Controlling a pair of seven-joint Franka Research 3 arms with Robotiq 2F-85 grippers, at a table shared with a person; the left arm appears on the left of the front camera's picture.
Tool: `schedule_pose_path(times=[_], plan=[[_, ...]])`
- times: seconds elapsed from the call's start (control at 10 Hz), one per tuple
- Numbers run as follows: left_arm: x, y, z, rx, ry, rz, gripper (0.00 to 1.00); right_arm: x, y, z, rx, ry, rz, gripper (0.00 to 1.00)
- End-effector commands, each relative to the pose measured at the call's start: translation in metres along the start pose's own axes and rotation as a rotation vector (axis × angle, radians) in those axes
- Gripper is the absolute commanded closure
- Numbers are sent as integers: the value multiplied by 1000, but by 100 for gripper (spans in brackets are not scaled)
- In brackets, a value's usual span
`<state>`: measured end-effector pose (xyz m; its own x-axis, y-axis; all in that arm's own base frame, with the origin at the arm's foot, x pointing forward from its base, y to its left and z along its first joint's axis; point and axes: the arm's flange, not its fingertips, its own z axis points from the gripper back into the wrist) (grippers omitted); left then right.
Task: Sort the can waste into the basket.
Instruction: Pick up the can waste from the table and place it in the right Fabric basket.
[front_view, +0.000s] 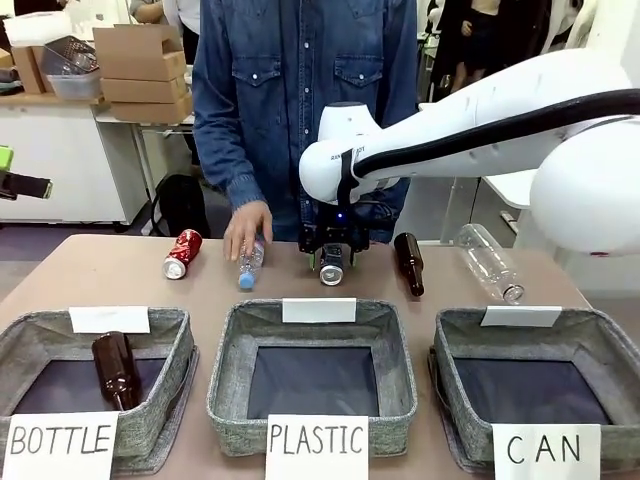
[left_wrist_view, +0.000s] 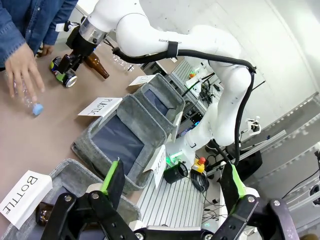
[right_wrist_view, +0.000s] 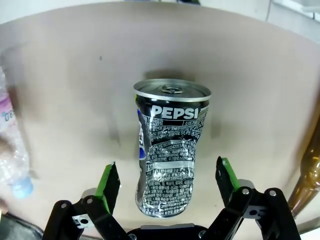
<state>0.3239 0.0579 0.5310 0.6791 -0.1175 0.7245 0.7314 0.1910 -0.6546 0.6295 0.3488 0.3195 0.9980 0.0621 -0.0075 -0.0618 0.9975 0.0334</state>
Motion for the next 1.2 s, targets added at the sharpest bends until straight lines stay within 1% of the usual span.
schedule_pose_path(times=[0.0, 0.4, 0.5, 0.6, 0.7, 0.9, 1.0, 1.1], plan=[[2, -1, 0, -19, -20, -24, 0, 3, 2, 3, -21, 6, -35, 0], [2, -1, 0, -19, -20, -24, 0, 1, -7, 6, -24, 9, -58, 0], [2, -1, 0, -19, -20, -24, 0, -1, -18, 11, 2, 5, -55, 0], [2, -1, 0, -19, -20, -24, 0, -6, -37, 20, 84, -7, -55, 0], [2, -1, 0, -19, -20, -24, 0, -8, -45, 21, 90, -15, -75, 0], [2, -1, 0, -19, -20, -24, 0, -4, -37, 9, 113, 8, -35, 0], [2, -1, 0, -19, -20, -24, 0, -4, -36, 8, 149, 9, -22, 0], [2, -1, 0, -19, -20, -24, 0, -5, -38, 10, 158, 0, -26, 0]])
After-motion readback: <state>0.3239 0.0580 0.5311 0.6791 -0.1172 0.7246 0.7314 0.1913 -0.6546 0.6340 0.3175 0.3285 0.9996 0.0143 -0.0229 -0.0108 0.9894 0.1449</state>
